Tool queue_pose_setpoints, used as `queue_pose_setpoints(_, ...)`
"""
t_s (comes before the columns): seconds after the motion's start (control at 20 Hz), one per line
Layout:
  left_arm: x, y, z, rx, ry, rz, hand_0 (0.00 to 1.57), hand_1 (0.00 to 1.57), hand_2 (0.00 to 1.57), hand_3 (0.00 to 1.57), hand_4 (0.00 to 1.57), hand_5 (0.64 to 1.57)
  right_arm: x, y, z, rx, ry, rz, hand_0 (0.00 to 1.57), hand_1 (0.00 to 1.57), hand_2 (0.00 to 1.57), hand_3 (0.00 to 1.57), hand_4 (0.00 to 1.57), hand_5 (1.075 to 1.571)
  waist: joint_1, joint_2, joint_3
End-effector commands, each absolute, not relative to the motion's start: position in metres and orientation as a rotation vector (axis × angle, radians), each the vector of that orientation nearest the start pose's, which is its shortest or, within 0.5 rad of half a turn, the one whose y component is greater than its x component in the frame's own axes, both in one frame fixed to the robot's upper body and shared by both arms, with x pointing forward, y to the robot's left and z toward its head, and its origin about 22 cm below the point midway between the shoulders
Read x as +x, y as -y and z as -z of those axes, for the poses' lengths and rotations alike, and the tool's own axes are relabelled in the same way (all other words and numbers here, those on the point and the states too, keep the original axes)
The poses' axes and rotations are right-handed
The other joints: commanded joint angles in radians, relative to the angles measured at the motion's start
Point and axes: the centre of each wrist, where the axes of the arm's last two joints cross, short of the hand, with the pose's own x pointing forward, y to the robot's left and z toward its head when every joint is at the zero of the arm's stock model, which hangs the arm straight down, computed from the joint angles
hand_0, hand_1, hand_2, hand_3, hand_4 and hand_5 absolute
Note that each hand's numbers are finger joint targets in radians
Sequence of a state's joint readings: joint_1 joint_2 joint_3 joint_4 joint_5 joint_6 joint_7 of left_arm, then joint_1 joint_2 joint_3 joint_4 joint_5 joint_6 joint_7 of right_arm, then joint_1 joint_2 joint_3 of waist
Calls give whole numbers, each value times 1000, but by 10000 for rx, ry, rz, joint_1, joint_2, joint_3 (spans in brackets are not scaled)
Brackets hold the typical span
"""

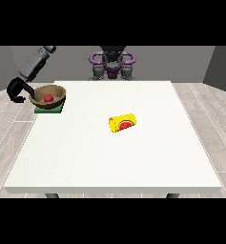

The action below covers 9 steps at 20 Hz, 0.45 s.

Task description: Pick the cup and pour the ball into the bowl, then pick the bowl and place it on the pad

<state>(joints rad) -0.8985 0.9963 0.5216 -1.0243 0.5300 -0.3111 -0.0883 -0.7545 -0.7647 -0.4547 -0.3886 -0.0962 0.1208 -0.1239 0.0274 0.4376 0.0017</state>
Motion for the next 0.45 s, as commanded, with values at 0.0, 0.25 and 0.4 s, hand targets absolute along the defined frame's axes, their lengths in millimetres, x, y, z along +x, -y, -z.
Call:
queue_pose_setpoints(0.0, 288, -483, -385, 2170, 24411, -378, 0, 0, 0, 0, 0, 1517, 339, 515, -133, -4883, 14710, 2482, 694, 694, 572, 1018, 0, 1535, -107, 228, 0)
queue_pose_setpoints(0.25, 301, -475, -363, 2007, 23799, 13, 0, 0, 0, 0, 0, 1515, 349, 511, -152, -4521, 14809, 2660, 325, 325, 400, 517, 0, 1493, 36, -320, -8)
queue_pose_setpoints(0.4, 297, -487, -364, 2471, 23602, -545, 0, 0, 0, 0, 0, 1515, 341, 524, -178, -4367, 15105, 2558, 134, 134, 280, 375, 0, 1467, -371, -524, -10)
